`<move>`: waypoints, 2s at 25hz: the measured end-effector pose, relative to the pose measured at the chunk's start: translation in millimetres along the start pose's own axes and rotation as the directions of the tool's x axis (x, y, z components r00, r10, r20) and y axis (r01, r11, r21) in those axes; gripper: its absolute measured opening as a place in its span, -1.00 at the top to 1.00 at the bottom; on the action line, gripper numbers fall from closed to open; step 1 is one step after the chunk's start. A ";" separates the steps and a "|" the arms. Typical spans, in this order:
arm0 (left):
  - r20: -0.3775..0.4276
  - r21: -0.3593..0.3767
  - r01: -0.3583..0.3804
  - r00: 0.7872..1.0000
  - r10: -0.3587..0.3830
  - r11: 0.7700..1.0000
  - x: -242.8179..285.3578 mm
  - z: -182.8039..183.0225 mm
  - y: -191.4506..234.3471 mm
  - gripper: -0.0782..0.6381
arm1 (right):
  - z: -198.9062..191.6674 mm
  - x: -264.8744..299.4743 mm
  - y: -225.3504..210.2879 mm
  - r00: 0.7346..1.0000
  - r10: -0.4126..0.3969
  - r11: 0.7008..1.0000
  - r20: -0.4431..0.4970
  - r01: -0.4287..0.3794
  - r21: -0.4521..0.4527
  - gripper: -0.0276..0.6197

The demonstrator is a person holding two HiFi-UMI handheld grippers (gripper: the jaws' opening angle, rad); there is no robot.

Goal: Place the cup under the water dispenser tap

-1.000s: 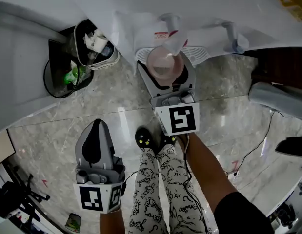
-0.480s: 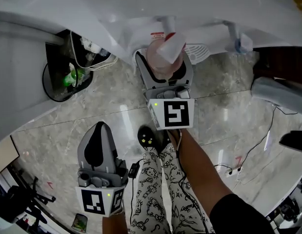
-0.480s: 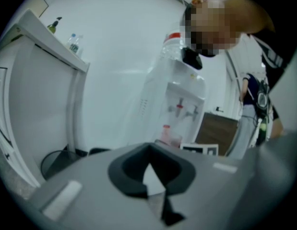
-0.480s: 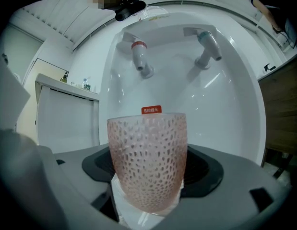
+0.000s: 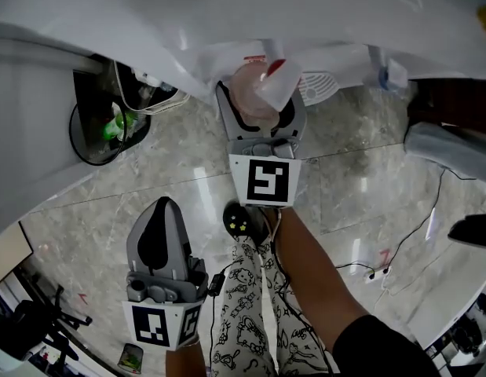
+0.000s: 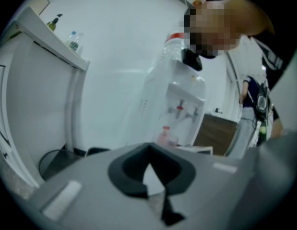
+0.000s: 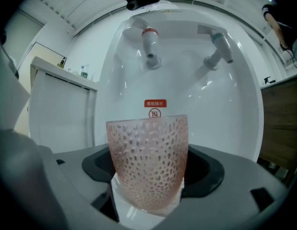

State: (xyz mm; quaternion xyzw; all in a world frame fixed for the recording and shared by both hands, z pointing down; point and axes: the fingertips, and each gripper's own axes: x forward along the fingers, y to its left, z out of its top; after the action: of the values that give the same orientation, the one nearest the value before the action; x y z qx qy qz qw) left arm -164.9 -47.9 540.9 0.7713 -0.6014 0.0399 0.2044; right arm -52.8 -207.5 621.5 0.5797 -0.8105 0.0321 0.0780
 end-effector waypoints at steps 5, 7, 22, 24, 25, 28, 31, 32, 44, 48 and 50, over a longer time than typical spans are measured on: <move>0.001 -0.010 0.002 1.000 -0.002 1.000 -0.9 4.1 -0.2 0.79 | -4.0 1.8 2.8 0.999 0.007 1.000 -0.047 -0.007 0.009 -0.19; 0.003 -0.015 0.001 1.000 -0.001 1.000 -0.8 6.3 -0.3 0.79 | -7.6 2.3 2.5 0.998 0.021 1.000 -0.067 -0.019 0.025 -0.19; 0.005 -0.007 0.008 1.000 -0.008 1.000 -3.9 10.9 -11.4 0.79 | -10.9 -9.3 1.1 0.991 0.072 0.996 -0.111 -0.065 0.069 -0.23; 0.005 -0.009 0.008 1.000 -0.008 1.000 -5.3 12.6 -13.6 0.79 | -8.4 -12.4 2.1 0.991 0.086 0.994 -0.103 -0.078 0.073 -0.24; 0.008 -0.013 0.010 1.000 -0.010 1.000 -5.8 14.4 -15.4 0.79 | -7.0 -14.4 2.6 0.990 0.095 0.993 -0.101 -0.088 0.076 -0.24; 0.025 -0.015 0.017 1.000 -0.016 1.000 -8.6 20.4 -21.8 0.79 | -4.0 -21.4 2.9 0.988 0.114 0.990 -0.101 -0.105 0.090 -0.25; 0.028 -0.008 0.015 0.999 -0.014 1.000 -12.4 19.9 -25.2 0.79 | -1.9 -29.9 1.8 0.988 0.116 0.989 -0.101 -0.106 0.103 -0.26; 0.028 -0.006 0.014 1.000 -0.013 1.000 -13.9 19.7 -26.9 0.79 | -1.9 -33.5 0.1 0.988 0.114 0.989 -0.104 -0.103 0.110 -0.26; 0.084 0.068 0.025 0.996 -0.031 0.997 -47.5 88.1 -79.7 0.79 | 94.4 -136.2 -12.7 0.961 0.270 0.948 -0.059 -0.255 0.191 -0.25; 0.070 0.094 0.023 0.997 -0.029 0.995 -62.8 128.3 -97.8 0.79 | 158.4 -160.0 -9.4 0.937 0.342 0.921 -0.066 -0.321 0.220 -0.22; 0.065 0.125 0.028 0.997 -0.036 0.992 -69.3 150.3 -108.0 0.79 | 188.1 -168.0 -5.0 0.918 0.390 0.906 -0.075 -0.367 0.212 -0.20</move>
State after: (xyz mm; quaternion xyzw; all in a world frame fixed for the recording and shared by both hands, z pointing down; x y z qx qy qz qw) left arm -109.7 -18.5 353.5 0.7931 -0.5917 0.0478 0.1365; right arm -11.8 -78.9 408.3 0.4131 -0.8947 0.1590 0.0603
